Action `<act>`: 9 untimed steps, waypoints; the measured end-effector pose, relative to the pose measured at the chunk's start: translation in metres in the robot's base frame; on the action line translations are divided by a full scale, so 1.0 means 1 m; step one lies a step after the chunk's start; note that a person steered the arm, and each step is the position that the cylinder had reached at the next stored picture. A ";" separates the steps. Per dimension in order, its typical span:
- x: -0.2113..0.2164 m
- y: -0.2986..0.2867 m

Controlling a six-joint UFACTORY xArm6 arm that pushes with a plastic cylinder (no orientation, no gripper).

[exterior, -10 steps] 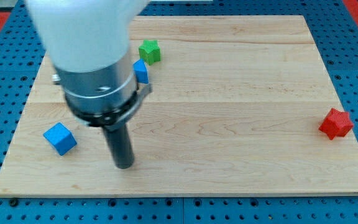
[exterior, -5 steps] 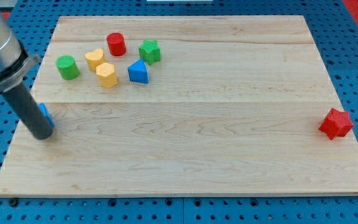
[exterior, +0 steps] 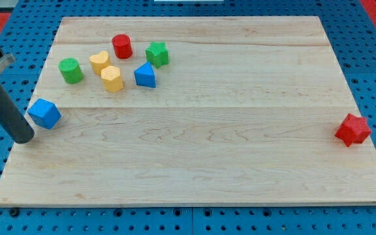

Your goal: Move the blue cube closer to the green circle

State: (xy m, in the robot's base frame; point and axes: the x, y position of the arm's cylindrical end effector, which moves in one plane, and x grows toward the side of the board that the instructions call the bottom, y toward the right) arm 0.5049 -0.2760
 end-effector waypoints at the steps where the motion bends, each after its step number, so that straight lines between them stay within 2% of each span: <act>1: -0.003 0.012; 3: -0.023 0.016; 6: -0.057 0.065; 9: -0.112 0.069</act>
